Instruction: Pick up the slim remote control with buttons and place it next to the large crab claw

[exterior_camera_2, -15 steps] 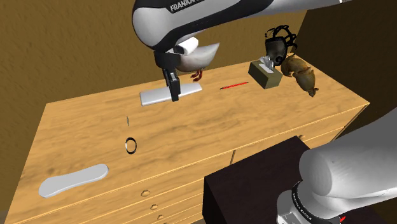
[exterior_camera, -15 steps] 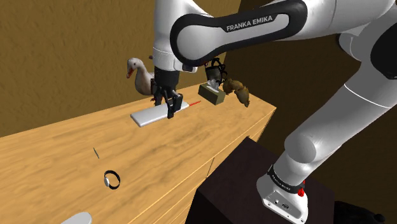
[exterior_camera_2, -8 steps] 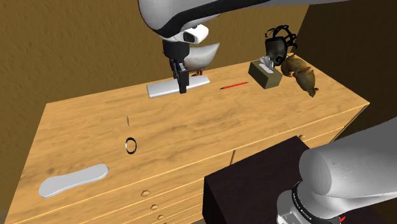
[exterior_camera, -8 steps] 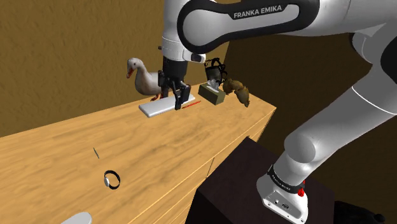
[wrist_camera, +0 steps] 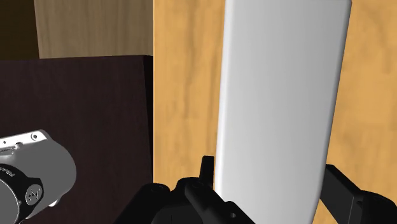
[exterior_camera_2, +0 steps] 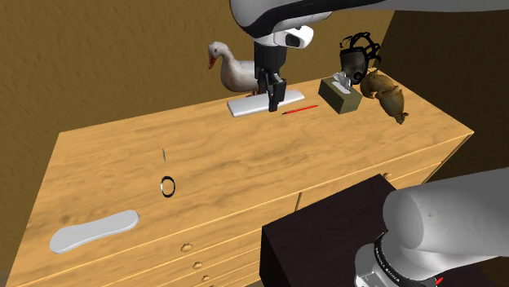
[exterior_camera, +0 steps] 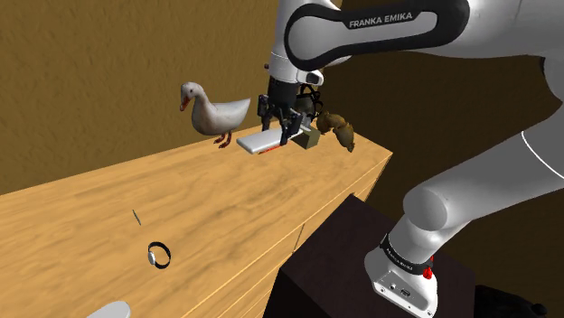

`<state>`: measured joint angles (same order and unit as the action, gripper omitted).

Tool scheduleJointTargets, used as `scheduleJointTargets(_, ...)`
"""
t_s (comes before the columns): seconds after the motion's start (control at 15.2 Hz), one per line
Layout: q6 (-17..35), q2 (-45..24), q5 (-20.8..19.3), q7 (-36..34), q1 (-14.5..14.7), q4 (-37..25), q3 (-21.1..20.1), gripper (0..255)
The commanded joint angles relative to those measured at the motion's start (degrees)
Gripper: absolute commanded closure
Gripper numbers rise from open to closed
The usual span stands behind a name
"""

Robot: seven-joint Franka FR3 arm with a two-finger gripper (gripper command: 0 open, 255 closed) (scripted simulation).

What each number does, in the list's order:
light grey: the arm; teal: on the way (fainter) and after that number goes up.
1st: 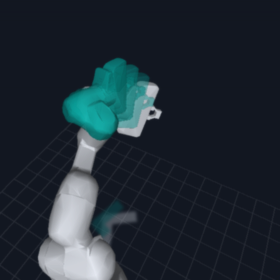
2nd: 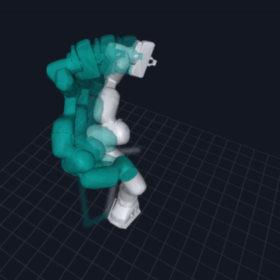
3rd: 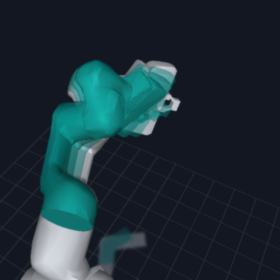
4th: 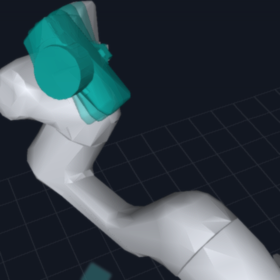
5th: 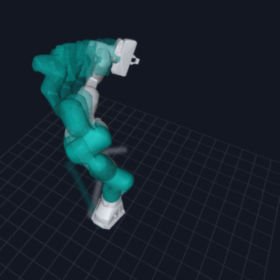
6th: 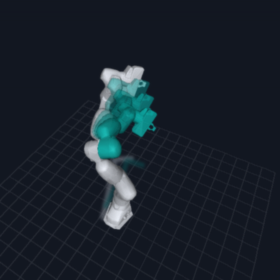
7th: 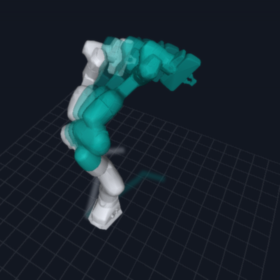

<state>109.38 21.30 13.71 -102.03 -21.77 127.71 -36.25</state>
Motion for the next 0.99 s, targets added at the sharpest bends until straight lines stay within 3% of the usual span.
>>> scheduleJointTargets(0.0, 0.1, 1.4, 0.1, 3.3, -0.5, 1.8, 2.4, 255)
scheduleJointTargets(0.92, 0.1, 4.8, -4.8, 23.6, -7.4, 7.4, 17.9, 255)
